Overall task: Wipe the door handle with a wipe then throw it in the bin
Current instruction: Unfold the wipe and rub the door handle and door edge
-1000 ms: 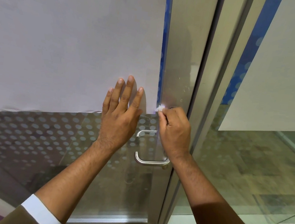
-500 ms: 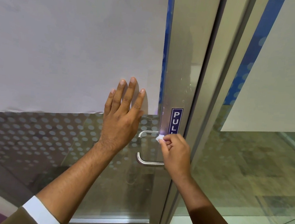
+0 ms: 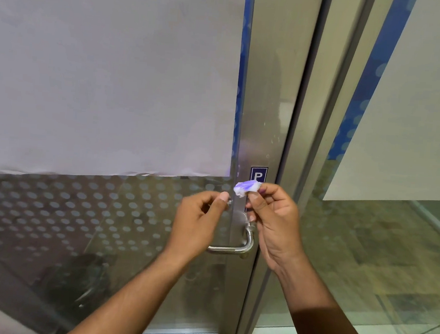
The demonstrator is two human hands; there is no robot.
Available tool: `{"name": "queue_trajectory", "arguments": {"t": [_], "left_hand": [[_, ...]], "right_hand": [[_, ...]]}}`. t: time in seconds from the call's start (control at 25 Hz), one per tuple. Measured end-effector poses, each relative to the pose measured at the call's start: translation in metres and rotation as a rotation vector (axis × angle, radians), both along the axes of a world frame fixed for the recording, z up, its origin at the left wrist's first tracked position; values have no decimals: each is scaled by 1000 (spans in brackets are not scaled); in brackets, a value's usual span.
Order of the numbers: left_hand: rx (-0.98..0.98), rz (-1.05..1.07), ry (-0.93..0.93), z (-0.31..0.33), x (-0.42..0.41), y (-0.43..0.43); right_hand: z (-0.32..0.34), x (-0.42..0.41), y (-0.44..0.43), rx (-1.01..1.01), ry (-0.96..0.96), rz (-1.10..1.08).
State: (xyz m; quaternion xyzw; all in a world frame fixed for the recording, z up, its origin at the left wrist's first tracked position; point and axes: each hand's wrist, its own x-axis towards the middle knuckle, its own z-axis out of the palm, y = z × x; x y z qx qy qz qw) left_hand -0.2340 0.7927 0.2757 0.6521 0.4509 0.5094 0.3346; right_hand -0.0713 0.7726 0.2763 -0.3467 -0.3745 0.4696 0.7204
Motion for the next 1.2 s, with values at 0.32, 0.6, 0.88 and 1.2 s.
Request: {"name": "queue_trajectory", "arguments": {"t": [0.32,0.6,0.88,1.2], "left_hand": [[-485,-90,-466,-8,14,-12],[-216,-147,73,-5,0,6],[-72,-156,154,4,-3,13],[529,178,464,10,-9,8]], "right_hand": [[-13,8,-2,-20,-319,-68],[-2,33,0,-68,-879,8],[14,25,-2,56,-1319,-144],[22,15,4,152,-1042,-521]]}}
